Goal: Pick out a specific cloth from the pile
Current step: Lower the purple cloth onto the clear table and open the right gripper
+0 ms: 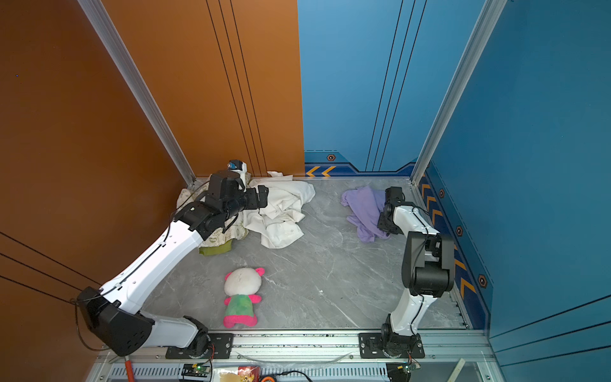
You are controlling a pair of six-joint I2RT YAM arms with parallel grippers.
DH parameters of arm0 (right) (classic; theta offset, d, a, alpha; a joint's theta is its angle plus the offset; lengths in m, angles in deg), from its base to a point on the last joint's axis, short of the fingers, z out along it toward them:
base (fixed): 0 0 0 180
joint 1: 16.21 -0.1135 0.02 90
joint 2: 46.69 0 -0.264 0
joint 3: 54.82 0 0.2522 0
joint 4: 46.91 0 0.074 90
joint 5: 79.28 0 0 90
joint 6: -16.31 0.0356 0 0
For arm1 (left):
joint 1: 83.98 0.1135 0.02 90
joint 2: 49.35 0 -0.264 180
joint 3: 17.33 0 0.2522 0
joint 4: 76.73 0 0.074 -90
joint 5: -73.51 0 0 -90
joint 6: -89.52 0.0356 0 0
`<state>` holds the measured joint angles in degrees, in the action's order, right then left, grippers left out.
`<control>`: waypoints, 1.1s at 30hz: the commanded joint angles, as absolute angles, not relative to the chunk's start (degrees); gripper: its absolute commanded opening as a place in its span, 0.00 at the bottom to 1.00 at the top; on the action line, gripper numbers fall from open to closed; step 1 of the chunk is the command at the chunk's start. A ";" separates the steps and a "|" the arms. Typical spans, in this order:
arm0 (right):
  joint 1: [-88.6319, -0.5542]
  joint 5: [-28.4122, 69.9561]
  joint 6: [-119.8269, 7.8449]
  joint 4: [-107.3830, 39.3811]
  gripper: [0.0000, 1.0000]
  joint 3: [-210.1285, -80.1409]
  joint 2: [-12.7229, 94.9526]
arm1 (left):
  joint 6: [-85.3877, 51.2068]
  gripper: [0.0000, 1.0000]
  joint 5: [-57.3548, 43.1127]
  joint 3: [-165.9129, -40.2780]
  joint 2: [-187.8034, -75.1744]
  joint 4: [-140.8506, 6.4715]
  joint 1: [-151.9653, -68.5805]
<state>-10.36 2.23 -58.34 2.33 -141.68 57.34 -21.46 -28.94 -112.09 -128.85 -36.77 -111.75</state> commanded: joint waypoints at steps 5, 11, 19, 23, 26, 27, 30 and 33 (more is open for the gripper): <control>-9.03 2.47 -56.06 9.83 0.65 -143.79 54.53 | -22.11 0.98 -29.05 -109.03 -126.03 -39.66 -111.77; -9.17 6.74 -53.98 3.99 0.82 -147.56 48.03 | -22.04 0.98 -29.84 -105.80 -123.95 -41.63 -110.98; -14.23 14.18 -51.96 -0.63 0.90 -156.50 52.44 | -21.36 0.98 -29.22 -104.66 -123.11 -42.23 -109.65; -16.03 15.00 -51.25 -0.63 0.93 -159.20 56.80 | -21.22 0.98 -29.23 -104.27 -122.54 -42.22 -109.32; -16.21 15.80 -50.01 0.11 0.94 -160.15 60.36 | -21.64 0.98 -29.65 -103.46 -121.59 -42.23 -109.20; -16.21 15.90 -49.87 0.69 0.94 -160.59 61.82 | -21.75 0.98 -29.75 -103.14 -121.23 -42.20 -109.10; -16.19 16.12 -49.78 1.86 0.96 -161.11 65.33 | -22.19 0.98 -30.00 -102.34 -120.30 -42.14 -108.98; -16.21 17.27 -49.37 2.74 0.96 -161.31 68.26 | -22.37 0.98 -30.23 -101.74 -119.53 -42.14 -108.86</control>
